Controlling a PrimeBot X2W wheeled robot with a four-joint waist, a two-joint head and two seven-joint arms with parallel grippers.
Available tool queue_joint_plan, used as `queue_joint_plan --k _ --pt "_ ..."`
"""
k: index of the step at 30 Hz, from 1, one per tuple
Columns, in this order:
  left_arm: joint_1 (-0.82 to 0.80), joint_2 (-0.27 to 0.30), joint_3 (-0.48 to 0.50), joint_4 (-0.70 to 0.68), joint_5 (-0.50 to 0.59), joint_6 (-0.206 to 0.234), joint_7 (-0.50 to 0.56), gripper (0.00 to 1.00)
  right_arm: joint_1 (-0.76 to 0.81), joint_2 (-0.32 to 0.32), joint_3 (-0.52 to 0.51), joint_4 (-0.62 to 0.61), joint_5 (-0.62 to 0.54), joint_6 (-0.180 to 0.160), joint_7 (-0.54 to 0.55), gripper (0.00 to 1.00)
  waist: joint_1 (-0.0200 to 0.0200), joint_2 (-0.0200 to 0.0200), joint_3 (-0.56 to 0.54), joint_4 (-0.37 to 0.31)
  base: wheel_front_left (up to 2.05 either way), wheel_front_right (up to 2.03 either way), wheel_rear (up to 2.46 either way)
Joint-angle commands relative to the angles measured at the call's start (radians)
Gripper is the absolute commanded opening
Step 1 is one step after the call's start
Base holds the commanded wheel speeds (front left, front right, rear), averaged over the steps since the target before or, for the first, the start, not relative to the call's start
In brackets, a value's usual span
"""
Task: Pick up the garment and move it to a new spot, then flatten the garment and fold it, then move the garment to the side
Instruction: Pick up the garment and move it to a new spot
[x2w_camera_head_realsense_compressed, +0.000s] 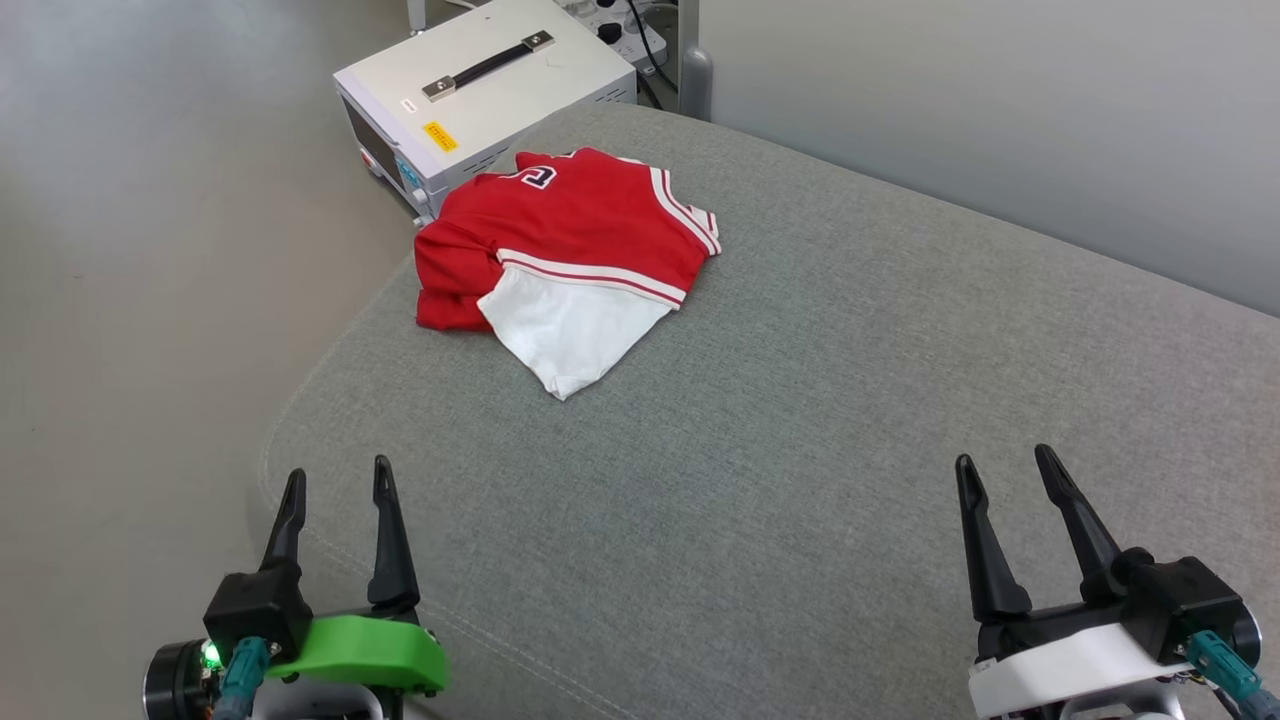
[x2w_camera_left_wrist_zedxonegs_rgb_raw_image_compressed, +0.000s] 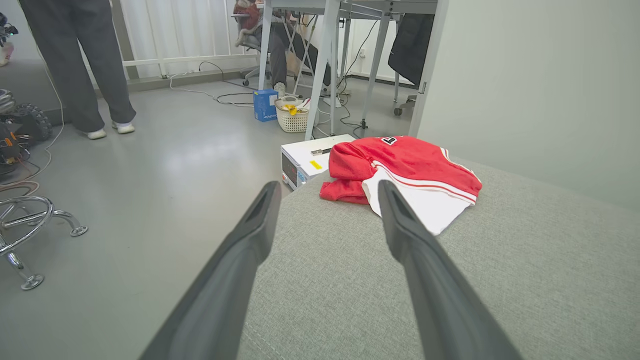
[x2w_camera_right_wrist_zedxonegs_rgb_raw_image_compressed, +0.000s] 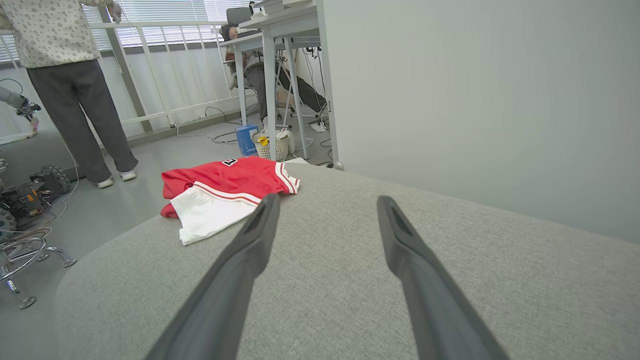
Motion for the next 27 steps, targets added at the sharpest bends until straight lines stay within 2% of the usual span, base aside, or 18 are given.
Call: queue_joint_plan --k 1,7,13,14,20,23,27 --pt "0.002 -0.005 0.013 0.007 -0.001 -0.007 -0.006 1.0 0.009 -0.002 0.002 -0.006 -0.004 -0.001 -0.006 1.0 0.0 0.0063 0.002 -0.005 0.0 0.0 0.0" --pt "-0.129 0.016 0.101 0.035 0.007 -0.097 -0.006 1.0 -0.012 -0.002 0.011 -0.018 -0.029 -0.001 -0.006 1.0 0.0 0.0063 0.042 -0.034 0.0 0.0 0.0" --pt "-0.353 0.084 0.18 0.098 -0.021 -0.171 -0.006 1.0 -0.069 -0.002 0.016 -0.047 -0.07 -0.001 -0.006 1.0 0.0 0.0063 0.132 -0.092 0.0 0.0 0.0" --pt "-0.476 0.125 0.183 0.142 -0.033 -0.188 -0.006 1.0 -0.11 -0.002 0.01 -0.072 -0.087 -0.001 -0.006 1.0 0.0 0.0063 0.193 -0.12 0.0 0.0 0.0" --pt "-0.699 0.208 0.142 0.262 -0.098 -0.2 -0.006 1.0 -0.178 -0.002 0.023 -0.115 -0.114 -0.001 -0.006 1.0 0.0 0.0063 0.293 -0.165 0.0 0.0 0.0" --pt "-0.806 0.261 0.084 0.342 -0.144 -0.2 -0.005 1.0 -0.202 -0.002 0.038 -0.131 -0.125 -0.001 -0.006 1.0 0.0 0.0063 0.328 -0.186 0.0 0.0 0.0" --pt "-0.941 0.322 -0.014 0.433 -0.264 -0.2 0.067 1.0 -0.226 -0.002 0.046 -0.152 -0.141 -0.001 -0.006 1.0 0.0 0.0063 0.369 -0.213 0.0 0.0 0.0"
